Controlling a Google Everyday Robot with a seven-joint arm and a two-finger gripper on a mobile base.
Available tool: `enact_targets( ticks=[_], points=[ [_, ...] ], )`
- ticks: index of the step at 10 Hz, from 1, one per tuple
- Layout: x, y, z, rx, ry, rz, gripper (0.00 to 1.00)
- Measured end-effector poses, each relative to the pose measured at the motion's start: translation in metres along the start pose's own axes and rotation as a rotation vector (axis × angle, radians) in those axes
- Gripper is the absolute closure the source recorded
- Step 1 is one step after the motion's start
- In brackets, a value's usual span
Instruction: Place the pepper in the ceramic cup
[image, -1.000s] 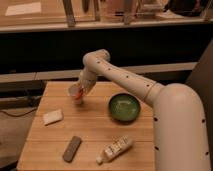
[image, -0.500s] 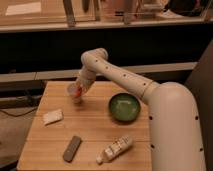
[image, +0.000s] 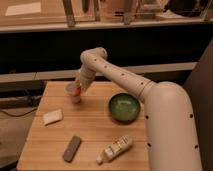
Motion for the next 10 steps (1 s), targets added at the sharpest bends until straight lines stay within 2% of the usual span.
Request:
enact_targets(
  ticks=[10],
  points=[
    [0.009,-0.022,0.002,0.016,-0.018,-0.005,1.00]
  ],
)
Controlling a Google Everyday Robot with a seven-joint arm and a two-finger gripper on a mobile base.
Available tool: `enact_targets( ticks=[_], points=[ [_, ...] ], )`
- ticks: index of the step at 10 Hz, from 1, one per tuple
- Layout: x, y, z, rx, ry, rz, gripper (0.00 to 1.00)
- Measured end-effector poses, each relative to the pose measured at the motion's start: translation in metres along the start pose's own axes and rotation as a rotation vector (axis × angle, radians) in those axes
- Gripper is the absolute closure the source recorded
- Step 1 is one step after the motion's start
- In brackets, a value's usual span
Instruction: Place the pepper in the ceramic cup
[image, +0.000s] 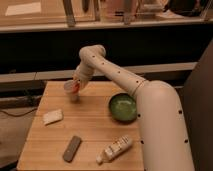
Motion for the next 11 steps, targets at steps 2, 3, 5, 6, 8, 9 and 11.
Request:
enact_targets(
  ticks=[2,3,5,6,8,9,11],
  points=[
    [0.000,-0.001,-0.002,0.001,-0.004,-0.003,1.00],
    [0.000,-0.001,-0.003,0.002,-0.005,-0.003,1.00],
    [0.001,-0.004,-0.005,0.005,-0.006,-0.004,1.00],
    [0.002,-0.006,-0.006,0.006,-0.008,-0.006,1.00],
    [0.001,-0.008,-0.007,0.007,-0.010,-0.009,1.00],
    [0.001,-0.010,-0.008,0.007,-0.011,-0.010,1.00],
    [0.002,-0.012,-0.009,0.008,-0.012,-0.011,1.00]
  ],
)
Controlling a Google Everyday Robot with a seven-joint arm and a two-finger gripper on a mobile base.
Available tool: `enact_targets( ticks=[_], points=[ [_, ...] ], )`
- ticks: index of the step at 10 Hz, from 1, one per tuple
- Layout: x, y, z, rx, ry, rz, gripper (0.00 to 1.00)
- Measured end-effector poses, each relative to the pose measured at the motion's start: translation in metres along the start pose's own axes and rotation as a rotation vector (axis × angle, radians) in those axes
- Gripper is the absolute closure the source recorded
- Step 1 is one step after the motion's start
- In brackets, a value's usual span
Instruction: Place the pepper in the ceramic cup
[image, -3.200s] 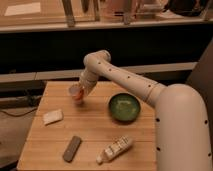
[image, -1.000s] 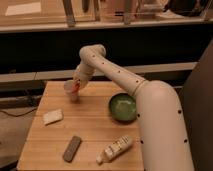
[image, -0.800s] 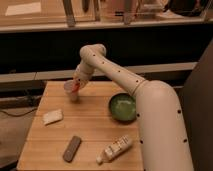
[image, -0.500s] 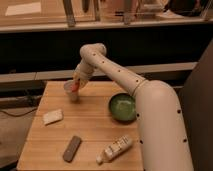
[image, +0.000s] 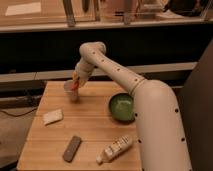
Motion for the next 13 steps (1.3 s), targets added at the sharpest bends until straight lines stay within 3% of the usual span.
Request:
enact_targets(
  ticks=[3,7,9,12,13],
  points=[
    [-0.0009,-0.0017,0.0006,-0.001,-0.003,-0.002,0.98],
    [-0.0018,-0.0036,0.0010,0.000,-0.006,-0.004,0.82],
    [-0.0027,-0.0049,0.0015,0.000,-0.007,-0.006,0.79],
    [-0.0044,-0.0061,0.0020,-0.001,-0.010,-0.010,0.55],
    [-0.0044,-0.0063,0.0019,-0.001,-0.011,-0.010,0.51]
  ],
)
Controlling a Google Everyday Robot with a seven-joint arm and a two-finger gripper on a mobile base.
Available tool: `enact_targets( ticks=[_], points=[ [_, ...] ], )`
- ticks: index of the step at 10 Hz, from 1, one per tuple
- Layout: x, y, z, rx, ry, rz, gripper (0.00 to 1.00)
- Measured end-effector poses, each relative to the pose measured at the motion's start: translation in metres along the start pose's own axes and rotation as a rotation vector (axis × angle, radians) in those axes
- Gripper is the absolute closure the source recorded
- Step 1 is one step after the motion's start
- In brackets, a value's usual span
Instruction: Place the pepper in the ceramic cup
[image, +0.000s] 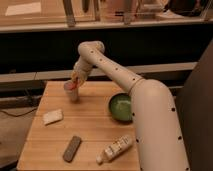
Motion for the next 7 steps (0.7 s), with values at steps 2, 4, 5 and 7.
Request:
enact_targets(
  ticks=[2,4,5,7],
  points=[
    [-0.0008,0.0002,0.0005,-0.001,-0.001,-0.001,0.38],
    [-0.0026,-0.0006,0.0004,0.000,-0.002,-0.003,0.22],
    [-0.0030,-0.0008,0.0007,-0.001,-0.002,-0.004,0.20],
    [-0.0040,-0.0009,-0.0001,-0.002,-0.002,-0.005,0.20]
  ],
)
